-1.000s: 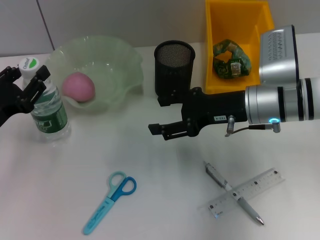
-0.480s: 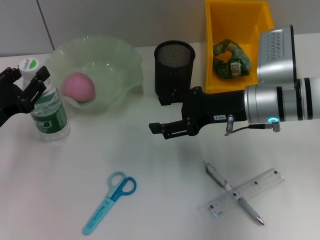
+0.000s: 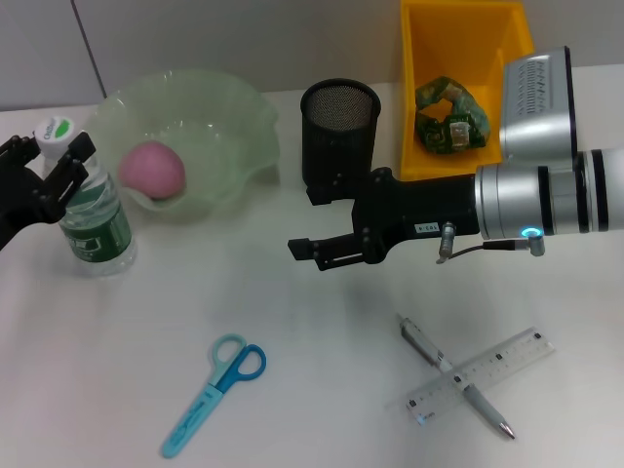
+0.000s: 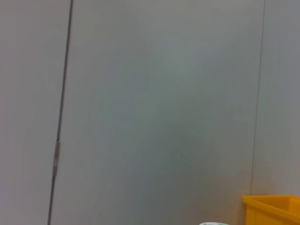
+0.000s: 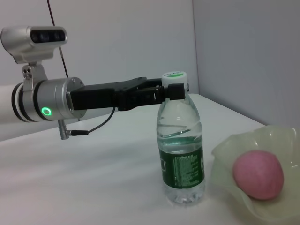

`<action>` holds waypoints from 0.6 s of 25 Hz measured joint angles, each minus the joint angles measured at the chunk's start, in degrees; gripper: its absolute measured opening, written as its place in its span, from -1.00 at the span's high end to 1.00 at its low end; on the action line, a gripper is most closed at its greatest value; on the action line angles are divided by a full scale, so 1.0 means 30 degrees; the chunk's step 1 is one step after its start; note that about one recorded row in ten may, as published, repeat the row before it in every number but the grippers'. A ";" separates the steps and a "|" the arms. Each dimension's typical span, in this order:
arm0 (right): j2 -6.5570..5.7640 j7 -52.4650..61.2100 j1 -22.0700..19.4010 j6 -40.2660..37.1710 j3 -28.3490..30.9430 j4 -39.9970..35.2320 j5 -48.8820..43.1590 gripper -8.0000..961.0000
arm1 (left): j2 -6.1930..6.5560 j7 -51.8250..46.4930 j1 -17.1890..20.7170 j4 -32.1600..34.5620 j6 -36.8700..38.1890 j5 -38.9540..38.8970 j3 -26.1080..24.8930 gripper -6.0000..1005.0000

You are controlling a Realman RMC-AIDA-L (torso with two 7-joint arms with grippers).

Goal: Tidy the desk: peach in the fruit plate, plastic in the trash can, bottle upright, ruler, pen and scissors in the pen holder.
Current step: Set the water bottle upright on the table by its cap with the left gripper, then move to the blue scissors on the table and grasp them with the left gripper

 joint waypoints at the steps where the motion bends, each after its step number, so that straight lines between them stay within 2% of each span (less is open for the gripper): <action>1: 0.0000 0.0017 0.0005 -0.0003 -0.0001 0.0000 0.0000 -0.72 | 0.0000 0.0000 0.0054 -0.0011 -0.0007 -0.0131 -0.0019 -0.07; 11: 0.0000 0.0043 0.0022 0.0011 0.0000 0.0001 0.0000 -0.72 | 0.0000 -0.0006 0.0120 -0.0021 0.0079 -0.0216 0.0003 -0.27; 15: 0.0000 0.0046 0.0042 0.0000 0.0000 0.0001 0.0000 -0.72 | 0.0000 -0.0048 0.0133 -0.0011 0.0086 -0.0215 -0.0010 -0.52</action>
